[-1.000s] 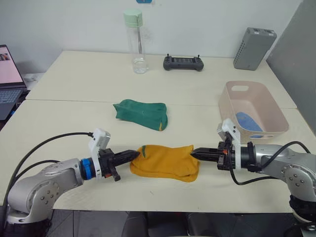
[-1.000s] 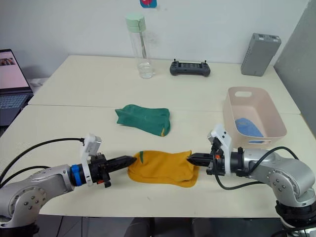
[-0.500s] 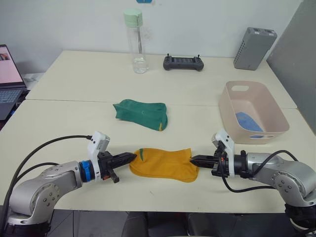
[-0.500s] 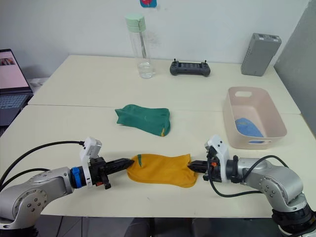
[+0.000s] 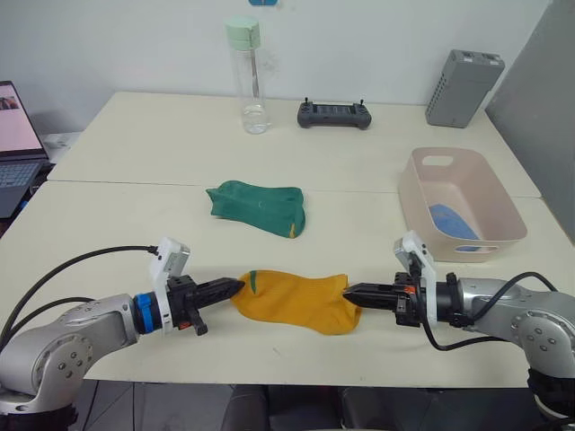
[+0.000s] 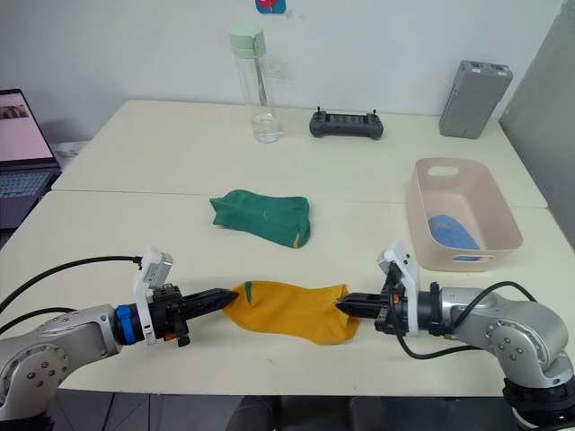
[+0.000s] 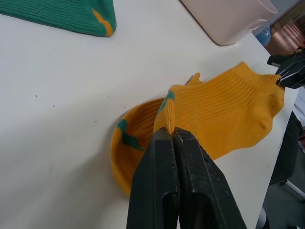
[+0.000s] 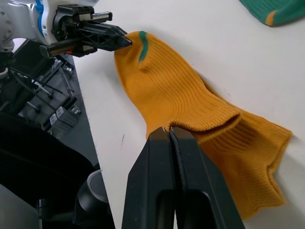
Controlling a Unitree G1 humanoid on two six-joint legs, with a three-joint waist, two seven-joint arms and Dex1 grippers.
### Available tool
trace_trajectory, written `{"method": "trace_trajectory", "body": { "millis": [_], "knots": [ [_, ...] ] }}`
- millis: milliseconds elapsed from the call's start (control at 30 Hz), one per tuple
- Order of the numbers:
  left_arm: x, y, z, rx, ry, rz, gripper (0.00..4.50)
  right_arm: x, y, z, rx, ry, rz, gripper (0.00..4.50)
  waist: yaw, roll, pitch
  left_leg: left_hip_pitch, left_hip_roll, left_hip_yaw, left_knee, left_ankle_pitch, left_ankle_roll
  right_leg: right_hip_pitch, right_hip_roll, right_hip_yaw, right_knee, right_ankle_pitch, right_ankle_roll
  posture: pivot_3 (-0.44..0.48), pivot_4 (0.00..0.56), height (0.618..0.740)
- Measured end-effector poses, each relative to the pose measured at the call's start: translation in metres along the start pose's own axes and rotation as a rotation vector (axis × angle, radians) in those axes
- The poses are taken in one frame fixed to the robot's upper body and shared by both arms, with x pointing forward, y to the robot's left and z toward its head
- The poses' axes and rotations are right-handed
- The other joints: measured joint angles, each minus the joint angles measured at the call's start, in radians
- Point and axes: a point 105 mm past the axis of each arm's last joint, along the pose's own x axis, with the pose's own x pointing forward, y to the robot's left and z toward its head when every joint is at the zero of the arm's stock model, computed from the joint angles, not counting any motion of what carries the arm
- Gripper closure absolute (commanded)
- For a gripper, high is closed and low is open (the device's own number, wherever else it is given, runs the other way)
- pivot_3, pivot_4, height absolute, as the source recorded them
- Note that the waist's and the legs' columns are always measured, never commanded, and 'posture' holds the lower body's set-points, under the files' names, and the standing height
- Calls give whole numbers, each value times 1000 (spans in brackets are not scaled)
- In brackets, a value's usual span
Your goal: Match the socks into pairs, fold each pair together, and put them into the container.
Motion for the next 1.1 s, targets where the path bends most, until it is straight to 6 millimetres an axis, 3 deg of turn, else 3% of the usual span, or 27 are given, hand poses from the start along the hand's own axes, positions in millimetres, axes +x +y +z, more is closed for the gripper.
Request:
{"method": "trace_trajectory", "body": {
  "millis": [100, 400, 667, 1100],
  "knots": [
    [4, 0, -7, 4, 24, 2, 4482, 4, -14, -7, 8, 19, -63, 4500, 0, 0, 0, 0, 0, 0, 0, 0, 0, -1, 0, 0, 0, 0, 0, 0, 150, 740],
    [8, 9, -5, 35, 15, 33, 4482, 4, -27, -11, 3, 26, -110, 4500, 0, 0, 0, 0, 0, 0, 0, 0, 0, 0, 0, 0, 0, 0, 0, 0, 150, 740],
    [14, 17, -17, 29, 48, 44, 4482, 4, -30, -18, -7, 55, -121, 4500, 0, 0, 0, 0, 0, 0, 0, 0, 0, 0, 0, 0, 0, 0, 0, 0, 150, 740],
    [20, 22, -17, 54, 42, 54, 4482, 7, -37, -27, -10, 69, -166, 4500, 0, 0, 0, 0, 0, 1, 0, 0, 0, 0, 0, 0, 0, 0, 0, 0, 150, 740]
  ]
}}
